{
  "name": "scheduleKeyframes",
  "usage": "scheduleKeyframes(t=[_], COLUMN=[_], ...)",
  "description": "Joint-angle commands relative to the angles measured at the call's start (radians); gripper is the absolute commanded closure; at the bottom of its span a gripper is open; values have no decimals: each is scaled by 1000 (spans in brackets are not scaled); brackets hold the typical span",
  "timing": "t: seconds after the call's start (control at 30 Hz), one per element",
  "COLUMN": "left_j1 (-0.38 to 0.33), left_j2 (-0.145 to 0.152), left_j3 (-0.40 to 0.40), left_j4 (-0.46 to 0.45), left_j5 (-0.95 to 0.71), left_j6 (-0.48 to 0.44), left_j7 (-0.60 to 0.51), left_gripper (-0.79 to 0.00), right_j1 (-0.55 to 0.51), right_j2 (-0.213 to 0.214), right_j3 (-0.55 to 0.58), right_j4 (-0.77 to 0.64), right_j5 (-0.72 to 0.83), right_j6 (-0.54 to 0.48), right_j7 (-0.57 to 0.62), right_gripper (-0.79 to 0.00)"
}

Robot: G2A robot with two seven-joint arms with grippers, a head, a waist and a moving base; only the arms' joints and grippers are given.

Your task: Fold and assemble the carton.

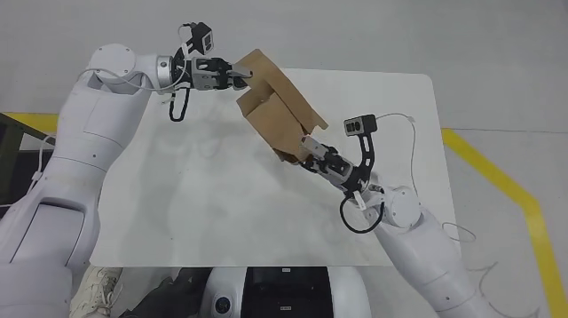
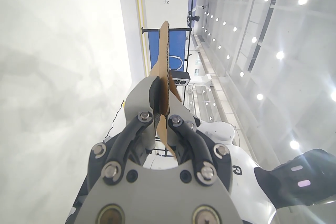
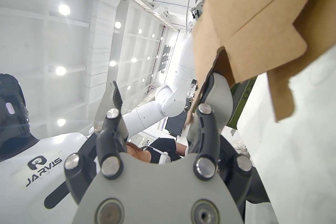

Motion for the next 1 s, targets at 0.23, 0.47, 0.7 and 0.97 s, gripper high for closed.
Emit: scheduleKeyframes(t=[0.23,0.47,0.7,0.97], left_j1=[14,23,34,52], left_j2=[-2,-2,-1,6], left_j3=[-26,-40,-53,-74], left_j4=[-2,-19,-31,-48], left_j5=[-18,-11,-1,20], left_j6=[-3,-4,2,10], left_j7=[21,25,24,16], left_gripper=[0,0,0,0], right_j1=[-12,-9,-25,-49], right_j2=[-5,-9,-7,0], right_j3=[-14,-16,8,56], right_j4=[-21,-21,-36,-64], right_j5=[-84,-110,-147,-155], right_j6=[26,27,12,21], right_j7=[-62,-84,-114,-122], right_gripper=[-539,-3,0,0])
